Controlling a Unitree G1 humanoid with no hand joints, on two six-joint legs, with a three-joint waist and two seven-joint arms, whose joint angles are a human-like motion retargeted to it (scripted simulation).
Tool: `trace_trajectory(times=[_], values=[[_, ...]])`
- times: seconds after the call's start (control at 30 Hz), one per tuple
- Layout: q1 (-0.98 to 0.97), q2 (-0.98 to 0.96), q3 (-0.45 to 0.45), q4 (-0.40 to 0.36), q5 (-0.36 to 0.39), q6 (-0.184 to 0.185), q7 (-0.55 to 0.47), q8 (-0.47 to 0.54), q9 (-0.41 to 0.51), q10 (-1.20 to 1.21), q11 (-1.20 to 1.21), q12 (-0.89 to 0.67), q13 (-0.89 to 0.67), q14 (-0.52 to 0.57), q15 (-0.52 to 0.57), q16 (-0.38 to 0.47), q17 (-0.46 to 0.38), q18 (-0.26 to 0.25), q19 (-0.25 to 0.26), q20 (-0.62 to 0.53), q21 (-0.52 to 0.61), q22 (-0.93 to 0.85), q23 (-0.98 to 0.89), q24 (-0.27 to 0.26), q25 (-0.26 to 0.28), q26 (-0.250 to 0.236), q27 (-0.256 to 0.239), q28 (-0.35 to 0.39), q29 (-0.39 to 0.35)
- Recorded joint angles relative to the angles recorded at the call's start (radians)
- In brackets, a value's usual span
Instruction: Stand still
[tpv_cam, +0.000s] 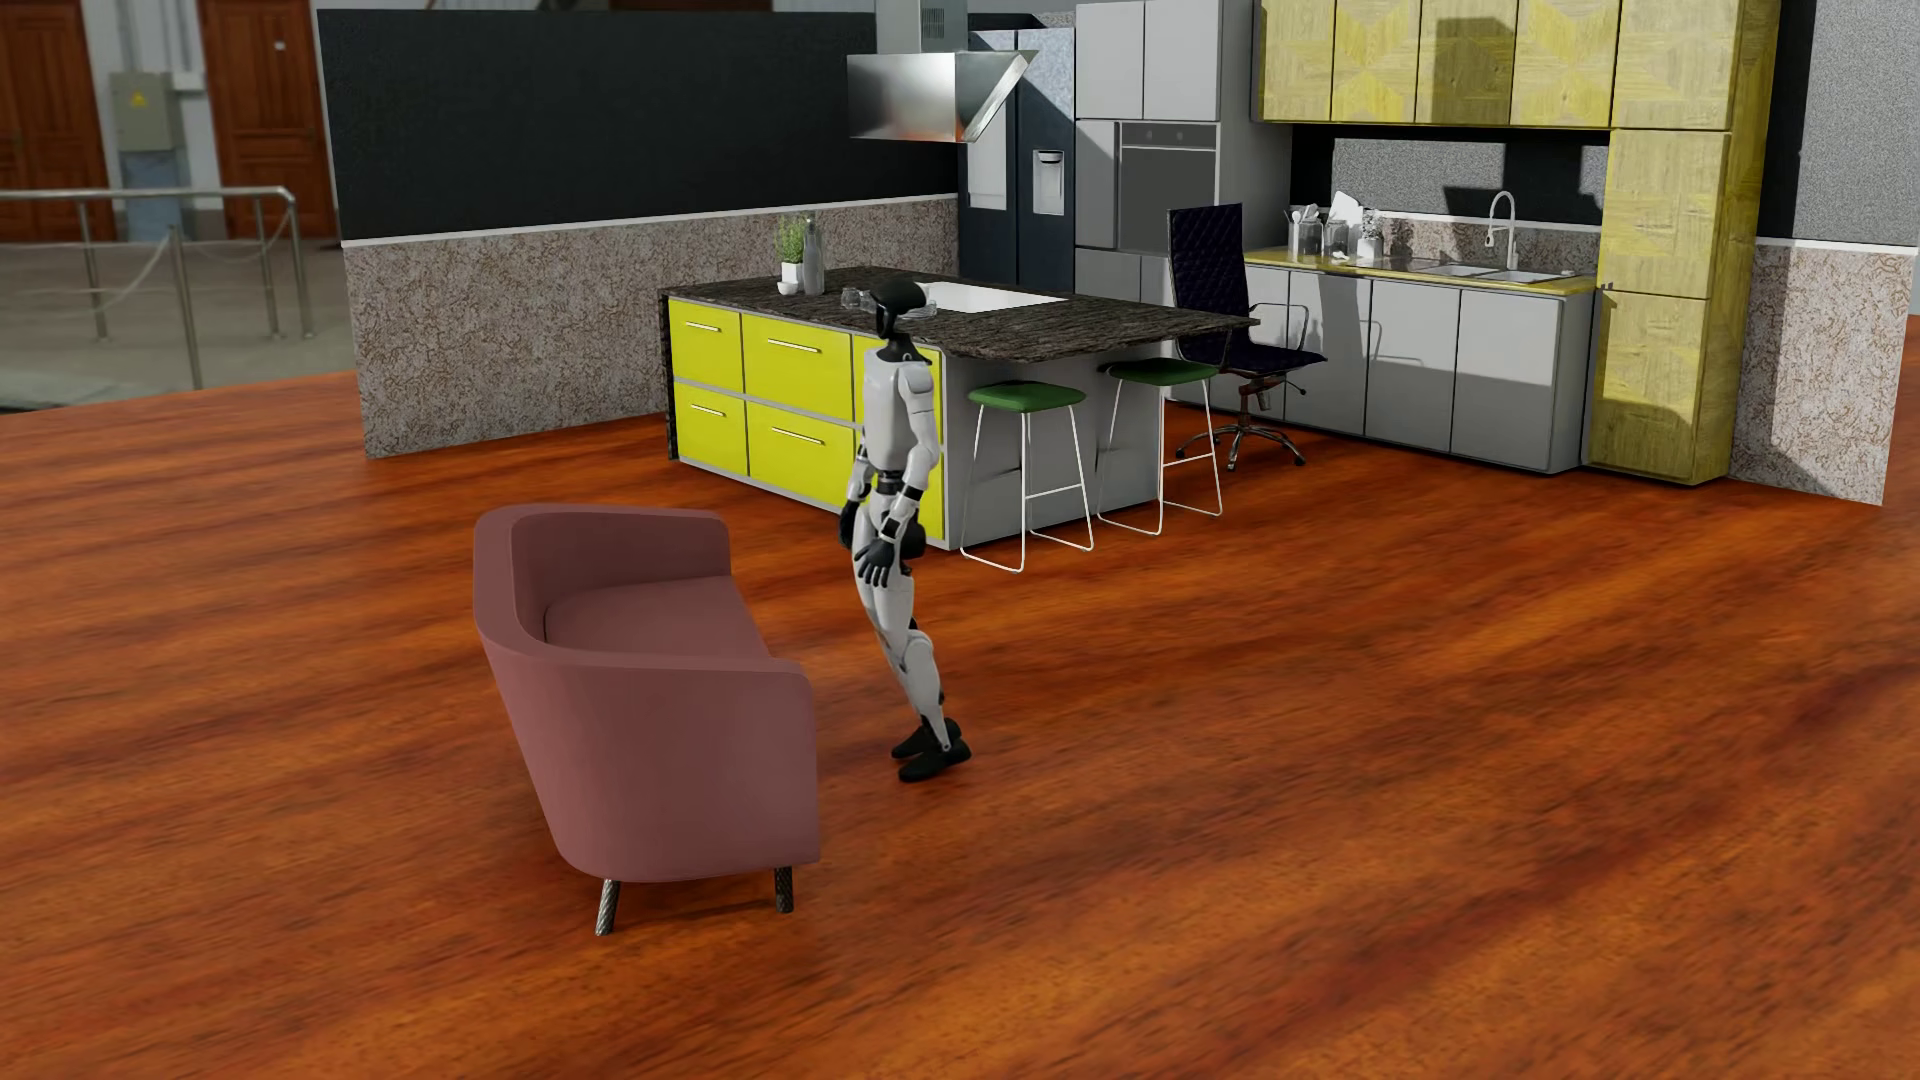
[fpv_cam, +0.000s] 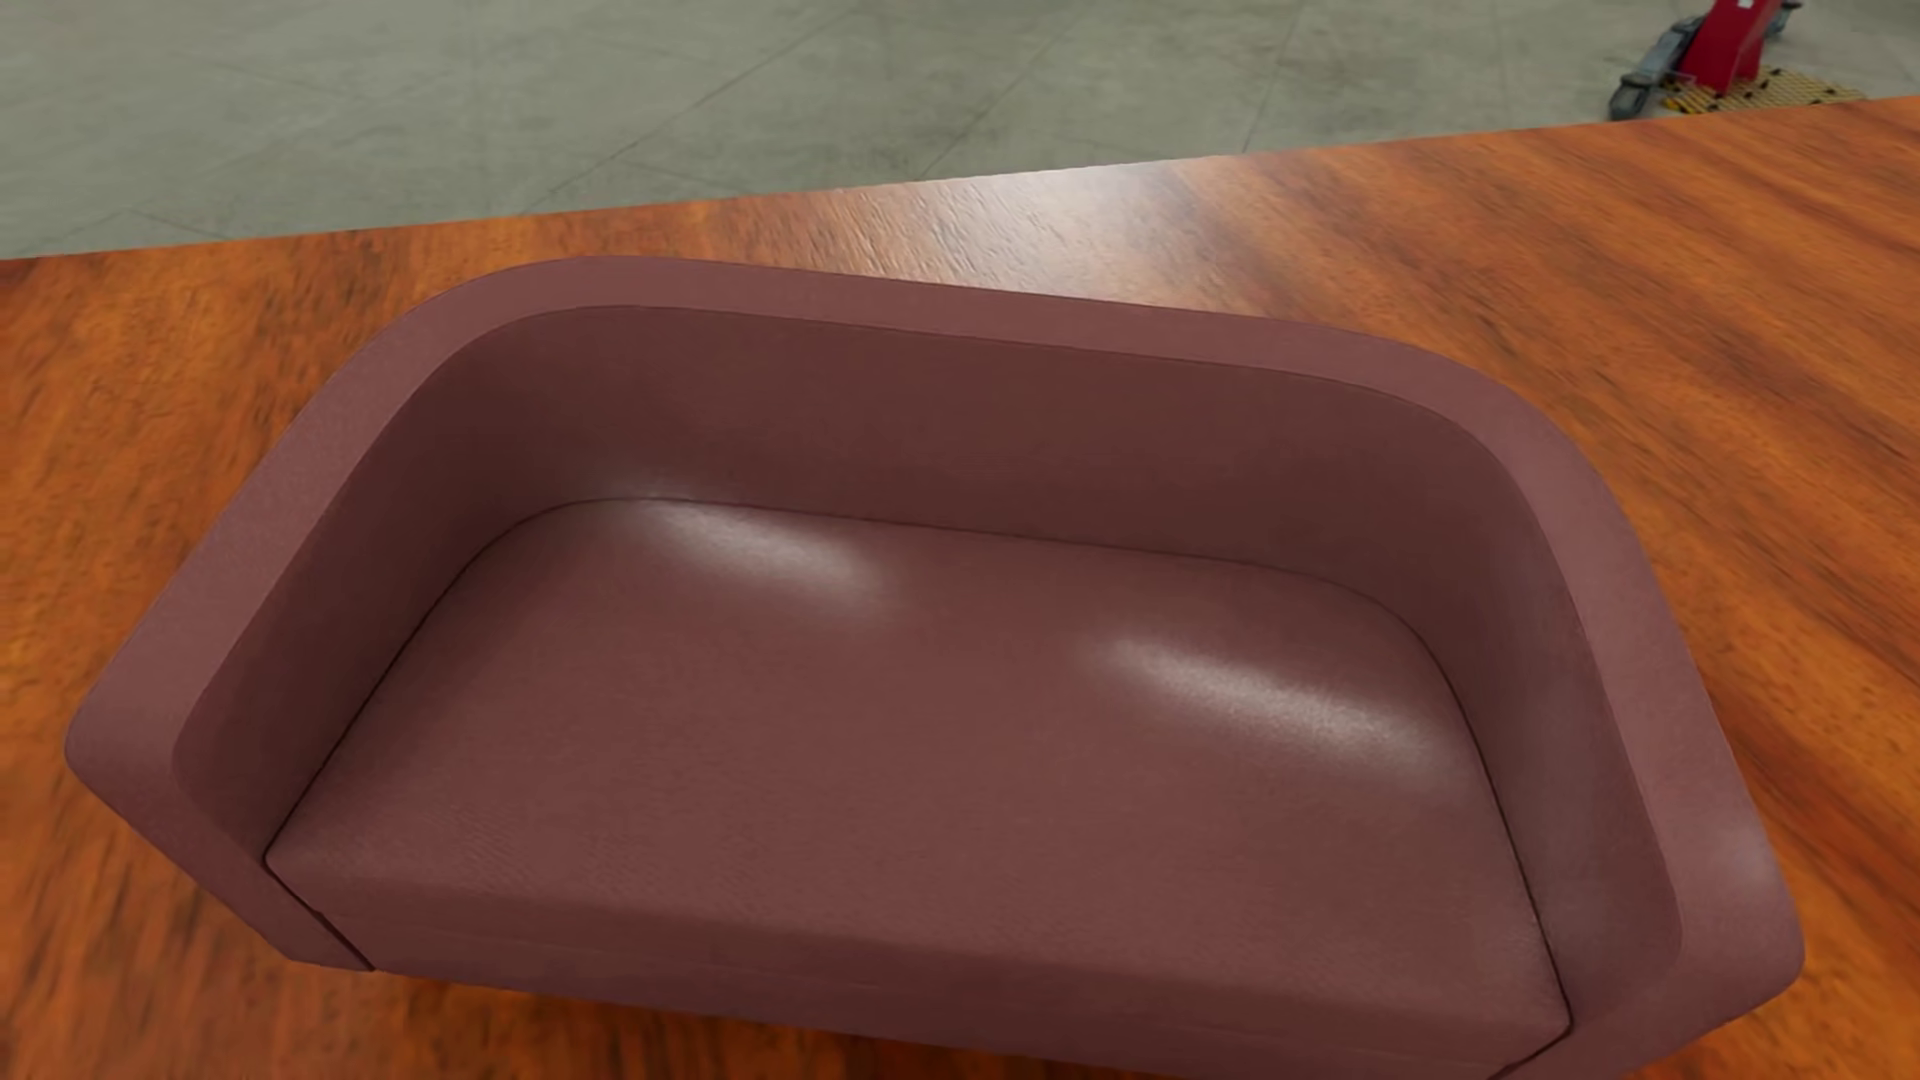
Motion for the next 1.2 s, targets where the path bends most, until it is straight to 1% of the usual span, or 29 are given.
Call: trace_trajectory(times=[0.2,0.33,0.37,0.47,0.5,0.53,0.73,0.77,0.87,0.9,0.93,0.97,1.2], values=[[0.001,0.004,0.000,-0.003,-0.003,-0.001,0.000,0.000,-0.006,0.010,0.010,0.011,0.005,0.006,-0.007,-0.008,0.001,0.000,0.000,0.029,-0.017,0.000,-0.001,0.000,0.000,0.000,0.000,0.000,0.000],[0.002,0.002,0.003,0.000,-0.003,0.007,0.000,0.000,-0.003,0.009,0.019,0.012,0.010,0.008,-0.014,-0.010,-0.001,0.000,0.000,0.029,-0.016,-0.004,0.005,0.000,0.000,0.000,0.000,0.000,0.000],[0.006,0.004,0.001,-0.002,-0.004,0.011,0.000,0.000,-0.002,0.008,0.022,0.013,0.015,0.006,-0.015,-0.013,0.002,0.000,0.000,0.027,-0.037,-0.003,0.003,0.000,0.000,0.000,0.000,0.000,0.000],[0.002,0.004,-0.001,-0.001,-0.003,0.013,0.000,0.000,-0.003,0.008,0.014,0.016,0.015,0.007,-0.009,-0.011,-0.004,0.000,0.000,0.020,-0.019,-0.005,-0.002,0.000,0.000,0.000,0.000,0.000,0.000],[-0.004,0.001,-0.002,-0.002,-0.003,0.013,0.000,0.000,-0.007,0.010,0.011,0.014,0.016,0.009,-0.007,-0.011,0.000,0.000,0.000,0.020,-0.035,-0.004,0.001,0.000,0.000,0.000,0.000,0.000,0.000],[0.011,0.019,-0.001,-0.004,-0.005,0.011,0.000,0.000,0.001,0.007,0.000,0.014,0.018,0.008,-0.005,-0.011,-0.006,0.000,0.000,0.006,-0.011,-0.001,-0.007,0.000,0.000,0.000,0.000,0.000,0.000],[-0.002,0.008,-0.004,-0.002,-0.005,0.020,0.000,0.000,0.001,0.012,0.004,0.010,0.014,0.016,-0.003,-0.013,-0.003,0.000,0.000,0.031,-0.045,0.001,0.003,0.000,0.000,0.000,0.000,0.000,0.000],[0.000,0.007,-0.004,-0.003,-0.007,0.019,0.000,0.000,0.001,0.011,0.005,0.009,0.013,0.018,-0.003,-0.008,-0.011,0.000,0.000,0.025,-0.029,-0.002,0.003,0.000,0.000,0.000,0.000,0.000,0.000],[0.000,0.006,-0.007,-0.002,-0.006,0.023,0.000,0.000,0.000,0.011,0.004,0.014,0.013,0.020,-0.003,-0.006,-0.012,0.000,0.000,0.032,-0.044,-0.001,0.031,0.000,0.000,0.000,0.000,0.000,0.000],[-0.003,0.004,-0.007,-0.002,-0.005,0.021,0.000,0.000,-0.001,0.011,0.003,0.010,0.017,0.022,-0.002,-0.003,-0.018,0.000,0.000,0.026,-0.021,0.005,0.018,0.000,0.000,0.000,0.000,0.000,0.000],[-0.002,0.005,-0.007,-0.004,-0.006,0.021,0.000,0.000,0.000,0.011,0.002,0.013,0.016,0.024,-0.003,-0.007,-0.012,0.000,0.000,0.030,-0.039,0.008,0.034,0.000,0.000,0.000,0.000,0.000,0.000],[-0.001,0.005,-0.006,-0.003,-0.005,0.020,0.000,0.000,0.002,0.011,0.004,0.015,0.018,0.025,-0.003,-0.006,-0.015,0.000,0.000,0.032,-0.015,0.008,0.026,0.000,0.000,0.000,0.000,0.000,0.000],[-0.003,0.001,-0.007,-0.005,-0.006,0.021,0.000,0.000,0.005,0.015,0.015,0.019,0.017,0.032,-0.007,-0.010,-0.003,0.000,0.000,0.024,-0.027,0.004,0.035,0.000,0.000,0.000,0.000,0.000,0.000]])
